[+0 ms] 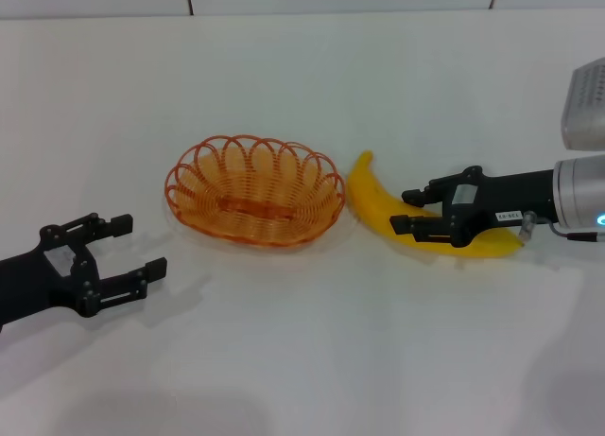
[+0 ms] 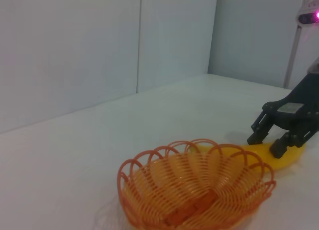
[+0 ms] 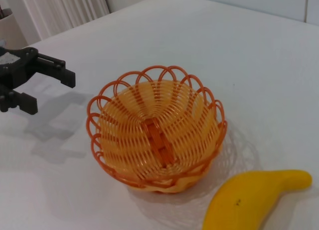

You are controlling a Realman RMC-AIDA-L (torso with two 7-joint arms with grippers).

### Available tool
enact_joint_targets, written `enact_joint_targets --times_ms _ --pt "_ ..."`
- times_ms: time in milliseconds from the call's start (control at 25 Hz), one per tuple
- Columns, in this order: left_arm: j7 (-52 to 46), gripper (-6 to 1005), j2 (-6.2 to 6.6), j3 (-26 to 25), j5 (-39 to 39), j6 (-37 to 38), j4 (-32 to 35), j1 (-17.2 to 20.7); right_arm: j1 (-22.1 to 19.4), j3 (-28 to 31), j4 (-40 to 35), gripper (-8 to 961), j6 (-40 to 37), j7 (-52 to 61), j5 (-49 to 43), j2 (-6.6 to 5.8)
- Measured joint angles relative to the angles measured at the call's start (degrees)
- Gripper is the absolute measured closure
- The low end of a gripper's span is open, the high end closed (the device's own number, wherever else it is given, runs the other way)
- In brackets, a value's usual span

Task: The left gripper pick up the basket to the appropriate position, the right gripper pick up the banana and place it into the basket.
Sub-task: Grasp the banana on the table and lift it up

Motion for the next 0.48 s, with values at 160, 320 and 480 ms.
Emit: enact_joint_targets --times_ms 160,320,480 --pt "0.0 199 0.0 0.0 0.09 0.11 0.0 -0.04 0.01 0.0 -0.04 479 0.33 0.01 0.49 -0.02" --pt "-0.01 199 0.0 0.0 0.15 0.21 0.0 -0.04 -0.28 0.0 -0.48 508 0.44 0.02 1.5 -0.07" --pt "-0.03 199 0.0 0.0 0.18 0.26 0.06 0.03 -0.4 0.0 -0.6 508 0.47 0.03 2.43 -0.09"
